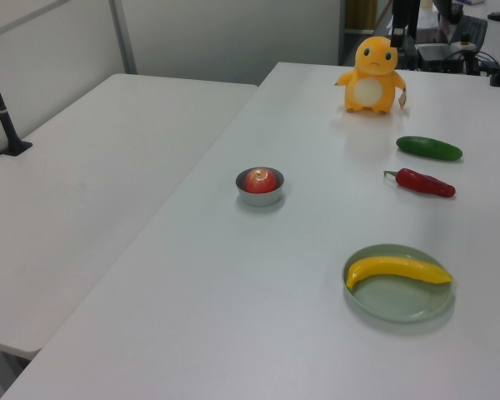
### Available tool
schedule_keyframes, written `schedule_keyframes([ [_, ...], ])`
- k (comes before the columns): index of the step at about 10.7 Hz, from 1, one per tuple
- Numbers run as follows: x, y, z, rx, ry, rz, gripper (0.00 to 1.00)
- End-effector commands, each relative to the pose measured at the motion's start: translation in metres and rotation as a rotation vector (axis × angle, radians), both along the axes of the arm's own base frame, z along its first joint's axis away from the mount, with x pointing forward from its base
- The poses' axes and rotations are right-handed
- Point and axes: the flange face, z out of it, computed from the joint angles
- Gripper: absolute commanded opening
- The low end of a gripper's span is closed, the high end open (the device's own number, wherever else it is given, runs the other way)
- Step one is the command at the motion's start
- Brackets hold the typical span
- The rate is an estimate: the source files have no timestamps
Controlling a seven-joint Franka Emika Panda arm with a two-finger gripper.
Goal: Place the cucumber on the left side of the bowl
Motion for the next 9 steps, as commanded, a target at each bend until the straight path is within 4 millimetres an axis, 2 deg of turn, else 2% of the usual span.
schedule_keyframes([
  [1,0.000,0.003,-0.009,0.007,-0.006,0.026,1.00],
  [5,-0.001,0.004,-0.009,0.007,-0.003,0.030,1.00],
  [9,-0.005,0.011,-0.021,-0.012,0.031,0.108,1.00],
])
